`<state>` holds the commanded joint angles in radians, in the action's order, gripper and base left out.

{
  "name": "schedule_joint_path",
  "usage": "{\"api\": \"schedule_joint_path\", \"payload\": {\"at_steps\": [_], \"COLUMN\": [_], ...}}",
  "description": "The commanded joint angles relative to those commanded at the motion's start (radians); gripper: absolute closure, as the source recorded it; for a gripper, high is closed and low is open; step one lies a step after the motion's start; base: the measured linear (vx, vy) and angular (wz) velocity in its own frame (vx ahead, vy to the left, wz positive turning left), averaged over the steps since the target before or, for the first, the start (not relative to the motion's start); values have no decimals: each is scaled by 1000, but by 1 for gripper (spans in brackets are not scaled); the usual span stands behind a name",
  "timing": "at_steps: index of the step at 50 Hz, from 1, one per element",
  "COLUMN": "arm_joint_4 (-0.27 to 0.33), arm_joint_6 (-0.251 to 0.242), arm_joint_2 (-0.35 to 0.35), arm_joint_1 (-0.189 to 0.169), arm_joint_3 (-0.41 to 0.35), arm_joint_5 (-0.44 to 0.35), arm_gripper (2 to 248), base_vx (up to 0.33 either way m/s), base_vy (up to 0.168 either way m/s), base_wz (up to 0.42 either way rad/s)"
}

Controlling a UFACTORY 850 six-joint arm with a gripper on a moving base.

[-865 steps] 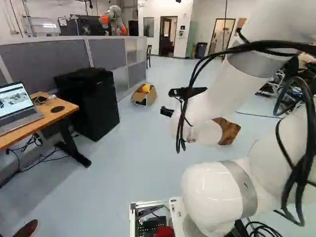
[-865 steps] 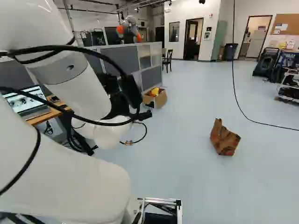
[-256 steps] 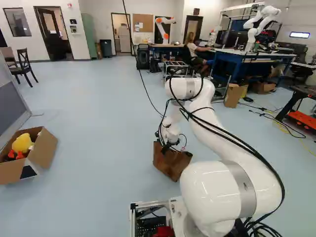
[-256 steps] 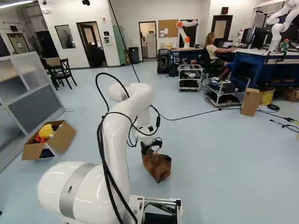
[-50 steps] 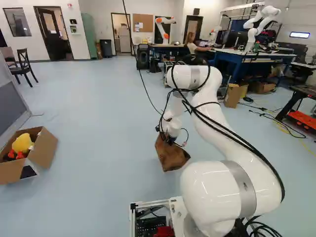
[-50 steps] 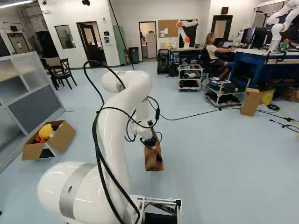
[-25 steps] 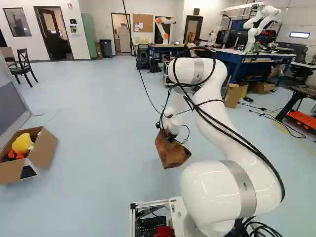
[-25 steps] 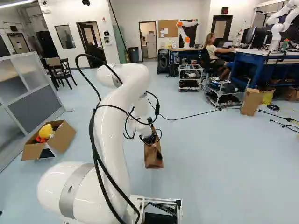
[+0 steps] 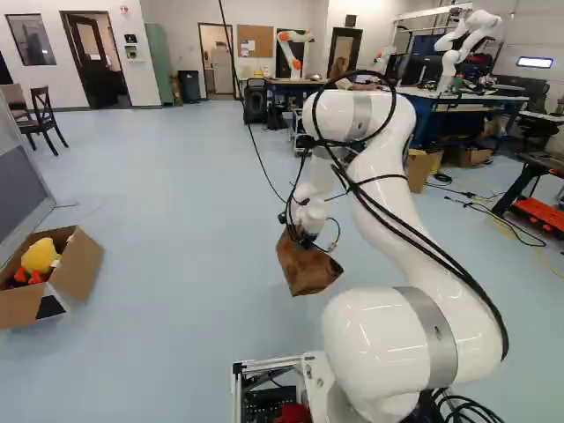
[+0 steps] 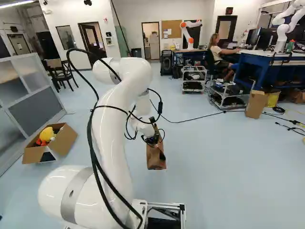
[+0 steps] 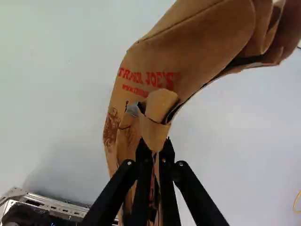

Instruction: Pick up the grocery bag from the ground

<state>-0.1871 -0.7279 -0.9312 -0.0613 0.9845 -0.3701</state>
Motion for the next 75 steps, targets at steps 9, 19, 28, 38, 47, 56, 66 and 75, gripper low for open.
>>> {"api": "schedule_joint_path", "payload": {"at_steps": [9, 19, 28, 38, 47, 56, 66, 75], "arm_joint_4": [0, 0, 0, 0, 0, 0, 0, 0], "arm_joint_6": [0, 0, 0, 0, 0, 0, 0, 0], "arm_joint_2": [34, 74, 112, 155, 193, 232, 276, 316], "arm_joint_1": [0, 0, -1, -1, -2, -2, -3, -3], "arm_joint_3": [-22, -53, -82, -114, -142, -171, -202, -229], "arm_joint_5": [0, 0, 0, 0, 0, 0, 0, 0], "arm_gripper": [229, 229, 229, 229, 229, 229, 229, 229], "base_vx": [0, 0, 0, 0, 0, 0, 0, 0], "base_vy": [0, 0, 0, 0, 0, 0, 0, 0], "base_wz": [0, 0, 0, 0, 0, 0, 0, 0]}}
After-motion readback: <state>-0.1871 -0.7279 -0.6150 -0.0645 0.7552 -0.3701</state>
